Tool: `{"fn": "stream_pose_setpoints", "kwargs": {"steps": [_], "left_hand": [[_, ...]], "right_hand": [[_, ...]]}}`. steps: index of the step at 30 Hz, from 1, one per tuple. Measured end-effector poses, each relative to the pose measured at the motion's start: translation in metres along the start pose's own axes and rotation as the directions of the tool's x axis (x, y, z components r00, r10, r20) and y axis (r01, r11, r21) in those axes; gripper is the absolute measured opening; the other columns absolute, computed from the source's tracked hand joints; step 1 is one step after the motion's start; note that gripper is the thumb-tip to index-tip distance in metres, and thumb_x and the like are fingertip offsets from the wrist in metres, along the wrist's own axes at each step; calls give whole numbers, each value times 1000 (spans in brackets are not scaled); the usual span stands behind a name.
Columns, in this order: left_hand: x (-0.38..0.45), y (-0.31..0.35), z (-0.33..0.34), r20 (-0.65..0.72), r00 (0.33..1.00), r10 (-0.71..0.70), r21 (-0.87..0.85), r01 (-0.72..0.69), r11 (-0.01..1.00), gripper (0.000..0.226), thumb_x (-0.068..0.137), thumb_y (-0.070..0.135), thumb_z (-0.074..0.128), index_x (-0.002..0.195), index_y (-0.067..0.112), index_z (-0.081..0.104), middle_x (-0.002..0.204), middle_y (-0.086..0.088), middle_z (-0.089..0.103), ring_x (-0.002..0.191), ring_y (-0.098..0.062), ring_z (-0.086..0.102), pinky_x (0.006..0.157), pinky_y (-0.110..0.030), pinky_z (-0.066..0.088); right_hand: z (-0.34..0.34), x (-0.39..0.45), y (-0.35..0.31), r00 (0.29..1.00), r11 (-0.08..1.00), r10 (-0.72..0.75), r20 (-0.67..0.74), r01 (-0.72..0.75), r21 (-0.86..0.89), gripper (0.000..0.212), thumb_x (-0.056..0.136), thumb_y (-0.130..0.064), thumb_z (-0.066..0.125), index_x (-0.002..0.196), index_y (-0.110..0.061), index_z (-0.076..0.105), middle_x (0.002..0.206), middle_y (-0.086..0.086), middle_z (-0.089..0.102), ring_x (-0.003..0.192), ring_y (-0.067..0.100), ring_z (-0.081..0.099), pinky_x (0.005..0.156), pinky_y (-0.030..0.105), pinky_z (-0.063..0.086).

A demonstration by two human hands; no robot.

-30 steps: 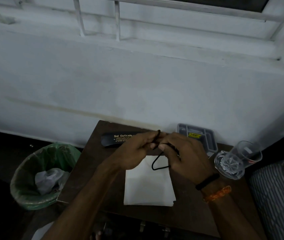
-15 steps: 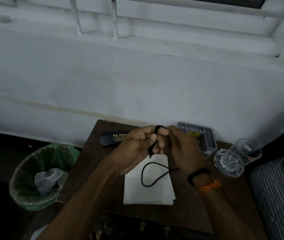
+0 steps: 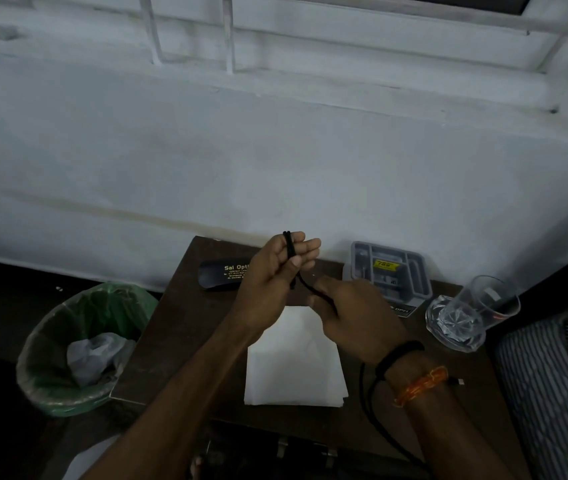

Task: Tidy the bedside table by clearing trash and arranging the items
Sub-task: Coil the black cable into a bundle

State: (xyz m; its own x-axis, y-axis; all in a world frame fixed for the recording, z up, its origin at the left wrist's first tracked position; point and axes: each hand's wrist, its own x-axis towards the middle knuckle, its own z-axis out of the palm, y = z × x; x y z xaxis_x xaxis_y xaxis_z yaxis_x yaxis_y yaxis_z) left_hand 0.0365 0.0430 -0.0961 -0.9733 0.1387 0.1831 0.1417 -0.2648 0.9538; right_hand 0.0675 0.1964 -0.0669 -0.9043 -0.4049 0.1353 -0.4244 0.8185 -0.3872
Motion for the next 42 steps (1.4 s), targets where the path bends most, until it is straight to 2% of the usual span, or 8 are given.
{"fn": "stream_pose_setpoints", "kwargs": {"steps": [9,14,21,24,27,32,38,42], "left_hand": [[-9,-3,-3,293,954,60,567,-224,793,32,96,7,44,127,7,52,117,-6,66,107,-15,63,95,-35,50],[-11,6,-1,400,907,-132,398,-42,916,22,100,9,41,112,3,58,100,-11,68,94,-27,66,90,-50,52],[-10,30,5,451,860,-239,158,187,970,24,98,16,39,102,3,59,74,-8,58,67,-17,51,67,-27,43],[-10,34,6,423,874,-238,-82,299,951,20,96,12,40,97,4,58,72,-10,51,62,-14,46,61,-22,41],[-11,36,8,408,888,-213,-266,339,903,18,96,9,42,94,6,59,71,-5,56,64,-14,50,62,-21,45],[-7,36,16,291,942,-168,-497,299,815,18,96,9,42,100,4,59,88,-8,69,78,-15,62,74,-23,53],[2,29,26,127,987,-96,-538,149,829,17,100,6,39,106,3,55,117,-21,67,109,-29,66,91,-31,55],[0,17,30,37,999,-4,-108,8,994,20,102,6,43,116,-1,53,121,-17,67,114,-28,65,99,-37,52]], "right_hand": [[-24,-5,13,992,992,-55,-111,42,-118,17,90,-24,49,94,-22,65,89,-3,69,76,19,63,64,38,51],[-39,-8,26,946,989,-93,-311,52,-139,8,88,-25,66,84,-20,70,84,-5,68,74,13,62,66,25,47],[-33,-8,41,885,982,-167,-435,111,-151,17,90,-15,57,99,-15,72,91,3,67,85,9,53,70,18,39],[-22,-4,44,922,995,-99,-374,84,-57,35,88,-14,44,109,-6,71,101,15,71,98,21,61,89,27,44],[-17,-3,40,971,1000,-6,-237,4,-9,34,83,-7,42,105,-6,69,91,13,72,83,32,67,75,45,56],[-17,-6,29,999,997,28,-44,-25,66,17,94,-4,49,89,-16,60,74,-4,64,64,8,57,64,29,49],[-24,-14,16,998,999,35,-47,-34,27,34,102,-29,42,76,-14,59,68,0,63,61,15,59,63,40,49],[-23,-16,5,1000,998,3,16,-2,-60,30,101,-30,43,86,-14,63,76,2,67,64,15,60,62,34,50]]}}
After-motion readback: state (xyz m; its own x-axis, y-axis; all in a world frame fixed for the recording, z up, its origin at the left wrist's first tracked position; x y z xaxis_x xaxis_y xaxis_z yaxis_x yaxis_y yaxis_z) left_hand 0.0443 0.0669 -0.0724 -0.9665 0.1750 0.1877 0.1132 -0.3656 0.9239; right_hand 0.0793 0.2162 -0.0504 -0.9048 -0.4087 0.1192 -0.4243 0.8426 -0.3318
